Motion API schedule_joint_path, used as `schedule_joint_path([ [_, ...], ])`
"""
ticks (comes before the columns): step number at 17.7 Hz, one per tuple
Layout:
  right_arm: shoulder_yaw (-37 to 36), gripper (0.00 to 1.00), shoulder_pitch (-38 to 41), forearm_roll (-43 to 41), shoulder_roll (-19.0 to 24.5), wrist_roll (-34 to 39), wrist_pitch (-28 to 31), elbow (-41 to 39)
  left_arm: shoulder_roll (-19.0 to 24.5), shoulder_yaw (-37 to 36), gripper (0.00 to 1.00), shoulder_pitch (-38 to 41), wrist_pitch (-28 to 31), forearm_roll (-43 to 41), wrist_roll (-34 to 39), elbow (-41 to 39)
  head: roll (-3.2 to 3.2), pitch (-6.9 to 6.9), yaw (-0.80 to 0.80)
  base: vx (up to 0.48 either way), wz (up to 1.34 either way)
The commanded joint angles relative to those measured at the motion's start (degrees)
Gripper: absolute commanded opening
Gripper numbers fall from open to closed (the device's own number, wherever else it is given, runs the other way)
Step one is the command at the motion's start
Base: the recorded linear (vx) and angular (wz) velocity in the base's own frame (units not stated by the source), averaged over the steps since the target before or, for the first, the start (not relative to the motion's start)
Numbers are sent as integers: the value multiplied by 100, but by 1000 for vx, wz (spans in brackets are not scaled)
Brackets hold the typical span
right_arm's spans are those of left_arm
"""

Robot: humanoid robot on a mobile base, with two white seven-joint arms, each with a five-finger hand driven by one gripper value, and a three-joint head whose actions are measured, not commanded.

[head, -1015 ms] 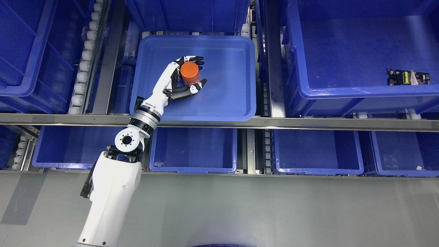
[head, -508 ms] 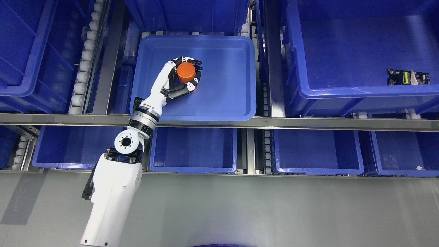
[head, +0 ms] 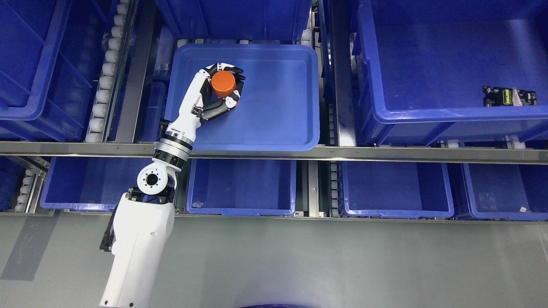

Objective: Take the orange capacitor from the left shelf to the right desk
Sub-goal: 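Lift the orange capacitor up and out of the bin with the left hand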

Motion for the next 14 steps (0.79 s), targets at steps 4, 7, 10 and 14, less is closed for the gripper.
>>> schedule_joint_path([
  [4, -62, 100, 132, 35, -100, -1, -2, -100, 73, 35, 2, 125, -936, 630, 1085, -904, 0, 0, 0, 0, 0],
  [7, -62, 100, 132, 35, -100, -1, -2, -100, 73, 17, 3, 722, -1008, 630, 1261, -1509, 0, 0, 0, 0, 0],
  [10, -62, 100, 123, 35, -100, -1, -2, -100, 73, 8, 3, 1091, -1025, 630, 1490, -1959, 0, 0, 0, 0, 0],
  [14, -62, 100, 132, 35, -100, -1, -2, -100, 73, -9, 2, 1522, -1262, 638, 1473, -2012, 0, 0, 0, 0, 0],
])
